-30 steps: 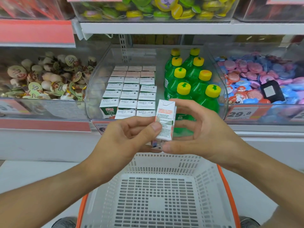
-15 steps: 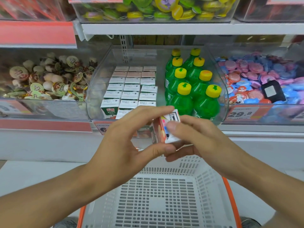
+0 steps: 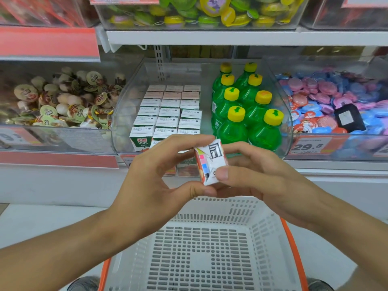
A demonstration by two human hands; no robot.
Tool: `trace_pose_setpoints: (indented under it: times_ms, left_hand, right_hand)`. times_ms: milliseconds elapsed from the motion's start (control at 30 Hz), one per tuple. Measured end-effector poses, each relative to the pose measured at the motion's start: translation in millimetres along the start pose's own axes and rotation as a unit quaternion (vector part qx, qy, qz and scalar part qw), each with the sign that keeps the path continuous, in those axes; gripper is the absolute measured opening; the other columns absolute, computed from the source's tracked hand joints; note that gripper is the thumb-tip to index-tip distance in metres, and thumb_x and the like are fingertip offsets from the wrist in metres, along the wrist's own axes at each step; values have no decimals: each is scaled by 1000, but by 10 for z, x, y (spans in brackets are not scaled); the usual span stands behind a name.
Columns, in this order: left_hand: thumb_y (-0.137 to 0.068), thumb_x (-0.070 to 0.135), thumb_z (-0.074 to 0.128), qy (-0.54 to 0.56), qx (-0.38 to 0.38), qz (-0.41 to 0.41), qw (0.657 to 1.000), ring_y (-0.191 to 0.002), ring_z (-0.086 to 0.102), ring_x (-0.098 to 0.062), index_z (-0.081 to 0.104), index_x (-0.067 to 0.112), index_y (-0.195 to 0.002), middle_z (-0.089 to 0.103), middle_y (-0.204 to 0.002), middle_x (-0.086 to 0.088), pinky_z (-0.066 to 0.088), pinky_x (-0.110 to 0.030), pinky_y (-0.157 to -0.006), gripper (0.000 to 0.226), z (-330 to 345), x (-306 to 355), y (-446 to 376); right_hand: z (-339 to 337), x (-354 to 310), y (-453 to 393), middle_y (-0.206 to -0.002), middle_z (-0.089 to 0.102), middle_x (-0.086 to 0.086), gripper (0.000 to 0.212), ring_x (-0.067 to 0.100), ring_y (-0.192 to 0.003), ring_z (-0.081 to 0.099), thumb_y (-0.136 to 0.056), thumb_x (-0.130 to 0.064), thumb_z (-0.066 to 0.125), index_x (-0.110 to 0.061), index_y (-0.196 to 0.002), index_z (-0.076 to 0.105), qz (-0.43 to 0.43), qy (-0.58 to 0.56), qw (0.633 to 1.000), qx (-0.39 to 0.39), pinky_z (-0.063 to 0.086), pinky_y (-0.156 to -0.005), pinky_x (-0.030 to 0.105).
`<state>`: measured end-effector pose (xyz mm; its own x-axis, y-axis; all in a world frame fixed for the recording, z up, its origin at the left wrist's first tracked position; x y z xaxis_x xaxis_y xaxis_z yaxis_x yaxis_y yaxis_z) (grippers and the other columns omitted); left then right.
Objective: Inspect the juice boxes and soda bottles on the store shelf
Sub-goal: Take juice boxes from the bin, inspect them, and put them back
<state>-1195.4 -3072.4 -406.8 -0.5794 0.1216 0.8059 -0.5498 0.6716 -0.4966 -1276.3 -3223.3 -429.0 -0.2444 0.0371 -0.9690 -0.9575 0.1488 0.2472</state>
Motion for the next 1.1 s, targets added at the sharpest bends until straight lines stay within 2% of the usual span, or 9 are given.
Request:
trace_pose_setpoints:
  times_ms: [67,200,333,400,467,567,733,933,1100]
  left_hand:
    - [-69,23,82,19,-5,-16,1000,-116,63,-17,58,26,-125,65,-117,15,51,-26,-97,61,9,-9,-3]
    - [-73,25,81,74,-52,-89,992,-118,62,-20,55,21,-120,65,-119,5,54,-27,-93,54,41,-49,23]
    - [-89,39,67,180,-30,-231,956,-89,73,-19,59,18,-121,74,-99,-4,60,-29,-70,40,48,-127,47]
    - [-86,28,70,182,-57,-262,946,-78,72,-25,57,21,-128,74,-89,-9,59,-35,-61,44,77,-177,59]
    - [-80,18,71,172,-86,-266,944,-81,72,-32,55,26,-134,72,-97,-14,58,-36,-63,57,96,-218,78]
    - [-79,13,73,172,-91,-273,942,-91,71,-38,55,30,-135,71,-107,-14,59,-38,-73,61,77,-282,122]
    - [-78,8,78,163,-97,-275,943,-94,71,-39,57,37,-131,69,-111,-13,58,-50,-85,64,96,-316,138]
    - [-72,8,79,192,-85,-280,937,-93,71,-39,58,38,-130,68,-109,-16,59,-43,-81,69,130,-303,139]
    - [-71,8,78,202,-73,-298,930,-91,72,-39,58,38,-131,68,-111,-19,60,-41,-77,70,153,-299,148]
  right_hand:
    - [-2,14,13,-113,69,19,78,33,-97,73,-50,-42,85,-19,-120,60,13,-9,1000,17,56,-93,52]
    - [-11,1,19,-116,62,14,90,24,-85,75,-36,-37,88,-20,-118,56,2,-41,996,79,62,-70,38]
    - [-81,-88,0,-117,65,-1,90,17,-98,72,-32,-39,98,-37,-115,64,-84,119,984,102,61,-83,35]
    - [-65,-104,18,-119,57,-4,95,12,-106,68,-32,-38,100,-40,-120,64,-130,176,971,97,60,-83,28]
    - [-20,-70,16,-122,52,-4,96,11,-111,65,-33,-39,98,-43,-123,63,-146,185,969,80,59,-85,28]
    - [23,-33,-22,-126,58,1,84,16,-110,67,-44,-38,98,-40,-121,64,-145,138,979,46,59,-87,34]
    - [-46,-89,-33,-110,64,0,48,19,-95,72,-63,-20,88,-30,-107,75,-186,120,969,108,63,-72,45]
    - [-125,-119,-84,-103,69,8,30,18,-82,74,-72,-31,75,-24,-100,79,-182,77,971,137,62,-69,36]
    - [-155,-70,-136,-107,70,7,24,25,-84,72,-79,-29,73,-24,-102,79,-169,89,973,127,62,-68,40]
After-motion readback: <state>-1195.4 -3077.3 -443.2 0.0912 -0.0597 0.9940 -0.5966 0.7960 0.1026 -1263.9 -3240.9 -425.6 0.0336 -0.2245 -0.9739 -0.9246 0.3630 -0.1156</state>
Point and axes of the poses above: each hand's wrist, its own y-axis away from the middle knuckle, its own z-axis out of the palm, x = y × z, the point moved 5 cm from there along -y, towards the middle knuckle
